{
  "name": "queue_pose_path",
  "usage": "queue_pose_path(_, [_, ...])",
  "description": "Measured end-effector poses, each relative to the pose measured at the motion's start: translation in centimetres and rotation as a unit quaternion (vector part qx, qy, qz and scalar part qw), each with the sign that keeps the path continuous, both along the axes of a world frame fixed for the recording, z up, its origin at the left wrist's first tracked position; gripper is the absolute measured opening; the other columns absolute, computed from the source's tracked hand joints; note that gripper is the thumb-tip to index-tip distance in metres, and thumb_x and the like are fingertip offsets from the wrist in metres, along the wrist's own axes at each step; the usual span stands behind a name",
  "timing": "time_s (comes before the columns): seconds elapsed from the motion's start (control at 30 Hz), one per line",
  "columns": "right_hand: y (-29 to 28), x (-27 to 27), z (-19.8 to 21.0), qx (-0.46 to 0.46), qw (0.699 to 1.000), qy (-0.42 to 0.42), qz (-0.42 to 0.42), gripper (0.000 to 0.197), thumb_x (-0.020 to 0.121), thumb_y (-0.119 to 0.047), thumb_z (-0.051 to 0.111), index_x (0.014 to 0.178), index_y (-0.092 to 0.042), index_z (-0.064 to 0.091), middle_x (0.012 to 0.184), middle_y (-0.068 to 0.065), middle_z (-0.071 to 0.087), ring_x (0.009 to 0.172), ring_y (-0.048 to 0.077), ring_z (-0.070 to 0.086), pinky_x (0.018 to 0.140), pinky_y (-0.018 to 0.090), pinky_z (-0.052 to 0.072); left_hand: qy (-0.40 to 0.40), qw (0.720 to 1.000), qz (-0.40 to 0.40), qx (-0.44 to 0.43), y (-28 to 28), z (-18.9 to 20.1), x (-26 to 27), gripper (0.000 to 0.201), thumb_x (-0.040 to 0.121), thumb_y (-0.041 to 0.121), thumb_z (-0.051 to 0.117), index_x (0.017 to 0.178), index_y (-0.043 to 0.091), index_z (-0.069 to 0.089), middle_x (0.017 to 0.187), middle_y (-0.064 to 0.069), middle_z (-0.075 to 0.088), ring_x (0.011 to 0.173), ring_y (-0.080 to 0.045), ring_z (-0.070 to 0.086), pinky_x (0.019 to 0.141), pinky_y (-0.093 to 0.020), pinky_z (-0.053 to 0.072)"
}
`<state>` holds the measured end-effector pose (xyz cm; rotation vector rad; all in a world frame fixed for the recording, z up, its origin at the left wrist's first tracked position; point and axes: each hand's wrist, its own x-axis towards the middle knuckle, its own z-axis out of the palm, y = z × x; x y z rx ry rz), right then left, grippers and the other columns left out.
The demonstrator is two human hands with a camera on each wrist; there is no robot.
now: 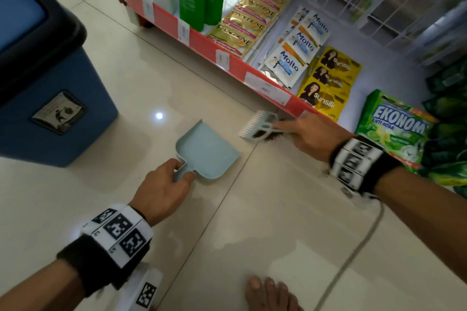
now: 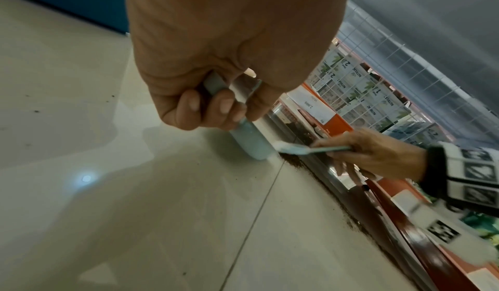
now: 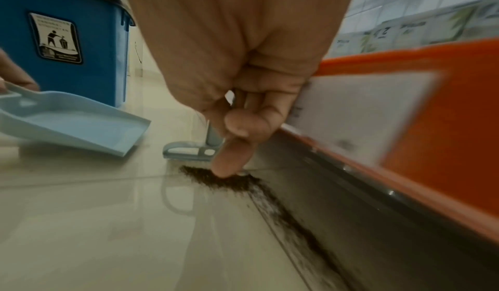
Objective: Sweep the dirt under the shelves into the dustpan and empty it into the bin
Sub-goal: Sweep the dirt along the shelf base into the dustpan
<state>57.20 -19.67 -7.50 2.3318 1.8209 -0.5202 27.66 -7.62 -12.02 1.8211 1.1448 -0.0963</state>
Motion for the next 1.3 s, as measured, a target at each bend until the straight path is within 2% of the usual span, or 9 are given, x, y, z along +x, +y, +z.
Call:
queue_pose_path(0.13, [-4.2, 0.7, 0.5, 0.018, 0.999, 0.013, -0.037, 0.045, 0.099, -0.008, 0.042, 0.138, -0.025, 0.054, 0.085, 0.011, 0.068, 0.074, 0.03, 0.061, 0.072, 0.042, 0.052, 0.018, 1.0, 0.001, 0.0, 0.2, -0.2, -0.8, 0.023, 0.097, 0.037, 0.055, 0.096, 0.014, 0.06, 0.078, 0.002, 0.061, 0.069, -0.014, 0.055, 0.058, -0.028, 0.038])
queue_pose_path(0.3, [-1.7, -1.8, -0.3, 0.12, 0.99, 0.059, -0.041, 0.041, 0.102, -0.017, 0.04, 0.14, -0.028, 0.051, 0.077, 0.011, 0.066, 0.068, 0.028, 0.062, 0.066, 0.035, 0.051, 0.028, 1.0, -0.01, -0.01, -0.3, 0.0, -0.6, 0.024, 0.096, 0.038, 0.055, 0.085, 0.017, 0.057, 0.074, 0.0, 0.06, 0.067, -0.018, 0.055, 0.06, -0.031, 0.039])
queue_pose_path(0.47, [1.8, -4.1, -2.5, 0.102, 0.991, 0.073, -0.04, 0.048, 0.102, -0.011, 0.04, 0.144, -0.033, 0.044, 0.09, 0.013, 0.071, 0.064, 0.023, 0.062, 0.064, 0.034, 0.056, 0.031, 0.999, -0.014, -0.006, -0.6, 0.3, -0.4, 0.028, 0.096, 0.039, 0.055, 0.079, 0.017, 0.055, 0.071, 0.0, 0.058, 0.064, -0.017, 0.052, 0.058, -0.03, 0.037])
queue_pose_path(0.57, [-0.6, -3.2, -2.6, 0.047, 0.997, 0.048, -0.022, 0.048, 0.102, -0.013, 0.038, 0.145, -0.035, 0.04, 0.108, 0.015, 0.071, 0.077, 0.026, 0.068, 0.073, 0.038, 0.059, 0.034, 0.999, -0.013, -0.002, -0.5, 0.3, -0.7, 0.028, 0.096, 0.039, 0.054, 0.077, 0.019, 0.052, 0.071, 0.002, 0.056, 0.064, -0.015, 0.051, 0.059, -0.03, 0.037])
queue_pose_path(0.7, [-6.2, -0.8, -2.0, 0.035, 0.998, 0.036, -0.046, 0.045, 0.099, -0.012, 0.043, 0.135, -0.038, 0.049, 0.109, 0.015, 0.072, 0.082, 0.031, 0.07, 0.074, 0.043, 0.058, 0.032, 0.999, -0.013, -0.003, -0.2, 0.1, -0.8, 0.028, 0.096, 0.038, 0.054, 0.082, 0.014, 0.055, 0.072, 0.002, 0.057, 0.066, -0.016, 0.052, 0.058, -0.029, 0.036])
queue_pose_path(0.8, [-8.7, -0.4, -1.5, 0.09, 0.989, 0.081, -0.08, 0.048, 0.093, -0.003, 0.052, 0.13, -0.031, 0.059, 0.088, 0.006, 0.073, 0.07, 0.026, 0.067, 0.065, 0.042, 0.057, 0.027, 1.0, -0.014, -0.006, -0.2, 0.0, 0.1, 0.031, 0.096, 0.038, 0.055, 0.089, 0.007, 0.059, 0.074, -0.002, 0.059, 0.069, -0.02, 0.054, 0.059, -0.03, 0.038])
queue_pose_path(0.9, [-7.8, -1.3, -1.2, 0.128, 0.982, 0.11, -0.09, 0.048, 0.093, -0.007, 0.047, 0.135, -0.028, 0.056, 0.074, 0.001, 0.066, 0.064, 0.025, 0.063, 0.061, 0.042, 0.055, 0.022, 0.999, -0.028, -0.006, -0.6, 0.0, 1.4, 0.032, 0.095, 0.038, 0.055, 0.092, 0.007, 0.06, 0.072, 0.0, 0.058, 0.067, -0.018, 0.053, 0.058, -0.029, 0.037])
queue_pose_path(1.1, [-0.9, -2.5, -3.9, 0.11, 0.988, -0.028, -0.108, 0.057, 0.094, -0.003, 0.045, 0.148, -0.019, 0.038, 0.115, 0.022, 0.065, 0.098, 0.039, 0.064, 0.086, 0.048, 0.054, 0.014, 0.998, -0.057, 0.001, -1.3, 0.1, 3.4, 0.032, 0.096, 0.039, 0.055, 0.086, 0.009, 0.06, 0.066, 0.0, 0.057, 0.061, -0.017, 0.051, 0.055, -0.03, 0.034])
queue_pose_path(1.3, [-2.3, -1.7, -4.0, 0.051, 0.98, -0.093, -0.17, 0.041, 0.094, -0.003, 0.044, 0.135, -0.012, 0.047, 0.103, 0.021, 0.068, 0.09, 0.038, 0.066, 0.08, 0.044, 0.055, 0.001, 0.999, -0.052, -0.003, -1.0, 0.1, 3.1, 0.028, 0.095, 0.038, 0.055, 0.085, 0.012, 0.059, 0.067, 0.0, 0.058, 0.061, -0.016, 0.051, 0.055, -0.029, 0.034])
